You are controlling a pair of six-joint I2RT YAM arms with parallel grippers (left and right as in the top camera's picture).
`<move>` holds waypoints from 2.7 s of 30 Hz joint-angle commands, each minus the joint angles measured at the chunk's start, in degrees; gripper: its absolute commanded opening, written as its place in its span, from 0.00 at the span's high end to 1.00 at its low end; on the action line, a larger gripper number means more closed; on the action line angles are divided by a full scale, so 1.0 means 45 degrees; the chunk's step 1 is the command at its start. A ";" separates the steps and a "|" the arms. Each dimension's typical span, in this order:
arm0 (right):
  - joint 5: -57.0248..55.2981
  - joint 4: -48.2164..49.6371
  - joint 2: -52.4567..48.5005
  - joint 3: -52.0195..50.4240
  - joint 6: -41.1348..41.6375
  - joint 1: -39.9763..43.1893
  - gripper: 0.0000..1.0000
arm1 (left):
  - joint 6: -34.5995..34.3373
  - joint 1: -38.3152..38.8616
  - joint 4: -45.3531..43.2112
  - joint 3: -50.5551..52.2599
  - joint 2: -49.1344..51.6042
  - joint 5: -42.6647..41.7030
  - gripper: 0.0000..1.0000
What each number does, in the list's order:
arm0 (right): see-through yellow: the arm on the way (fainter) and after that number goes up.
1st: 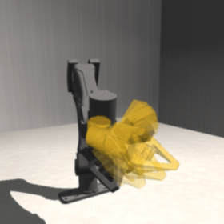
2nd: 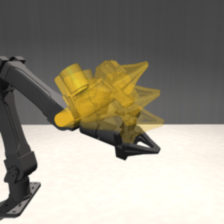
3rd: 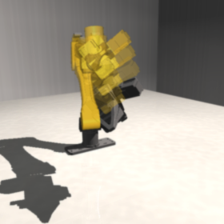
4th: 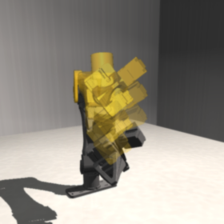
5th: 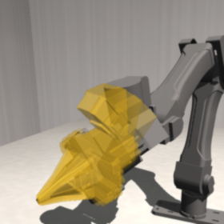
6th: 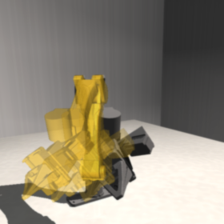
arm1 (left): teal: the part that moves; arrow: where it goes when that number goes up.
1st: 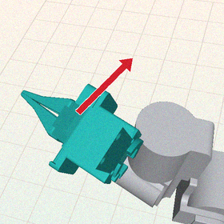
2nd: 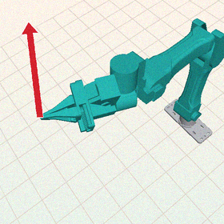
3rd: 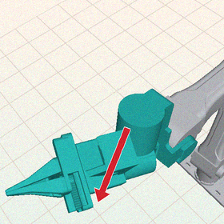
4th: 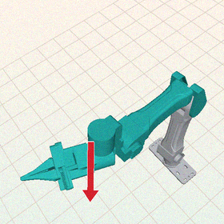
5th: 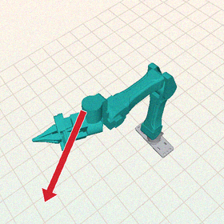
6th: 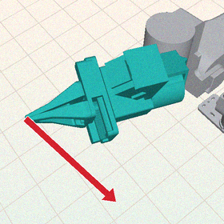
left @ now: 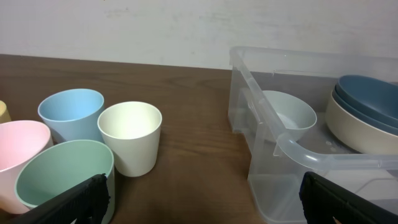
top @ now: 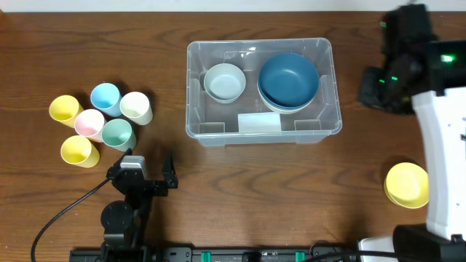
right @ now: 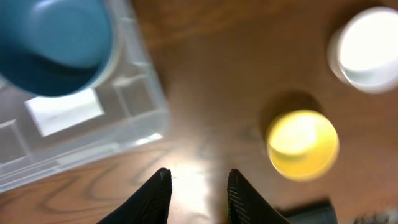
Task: Pack container
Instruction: 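Release the grey bowl and move the right gripper to the yellow bowl, then grasp the rim of the yellow bowl with the right gripper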
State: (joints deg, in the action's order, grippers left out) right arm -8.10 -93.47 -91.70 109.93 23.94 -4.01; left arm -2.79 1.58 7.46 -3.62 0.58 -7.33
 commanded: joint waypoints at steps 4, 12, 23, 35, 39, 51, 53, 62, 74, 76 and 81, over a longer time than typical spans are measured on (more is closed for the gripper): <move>-0.0617 -0.0209 0.2390 -0.1957 0.1083 0.1875 0.67 | 0.0121 -0.0063 0.0379 0.0199 -0.0078 -0.0151 0.02; -0.0194 0.2560 0.6246 -0.8174 0.1540 0.4473 0.67 | 0.0121 -0.0063 0.0379 0.0199 -0.0078 -0.0146 0.02; 0.0593 0.6649 0.7130 -1.4256 0.1530 0.5688 0.66 | 0.0121 -0.0063 0.0379 0.0199 -0.0078 -0.0146 0.02; 0.0787 1.0297 0.5095 -1.5319 0.0704 0.5688 0.59 | 0.0121 -0.0063 0.0379 0.0199 -0.0078 -0.0146 0.02; 0.0743 1.0875 0.4318 -1.5319 0.0646 0.5688 0.59 | 0.0121 -0.0063 0.0379 0.0194 -0.0078 -0.0151 0.02; 0.0427 1.1497 0.3128 -1.5319 0.0461 0.5969 0.64 | 0.0121 -0.0063 0.0379 0.0199 -0.0078 -0.0146 0.02; 0.0418 1.1526 0.3123 -1.5324 0.0359 0.6149 0.66 | 0.0126 -0.0063 0.0379 0.0199 -0.0078 -0.0151 0.02; 0.0427 1.1584 0.3123 -1.5421 0.0131 0.6572 0.79 | 0.0121 -0.0063 0.0379 0.0199 -0.0078 -0.0151 0.02; 0.0520 1.2060 0.3123 -1.5863 0.0092 0.6572 0.84 | 0.0121 -0.0063 0.0379 0.0199 -0.0078 -0.0151 0.02; 0.0529 1.2298 0.3123 -1.6106 0.0092 0.6572 0.84 | 0.0121 -0.0063 0.0379 0.0199 -0.0078 -0.0146 0.02; 0.0529 1.2492 0.3123 -1.6208 0.0087 0.6572 0.89 | 0.0121 -0.0063 0.0379 0.0199 -0.0078 -0.0151 0.02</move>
State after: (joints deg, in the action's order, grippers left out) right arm -5.39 -37.74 -77.41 37.39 24.95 25.08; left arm -2.79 1.58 7.49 -3.64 0.58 -7.33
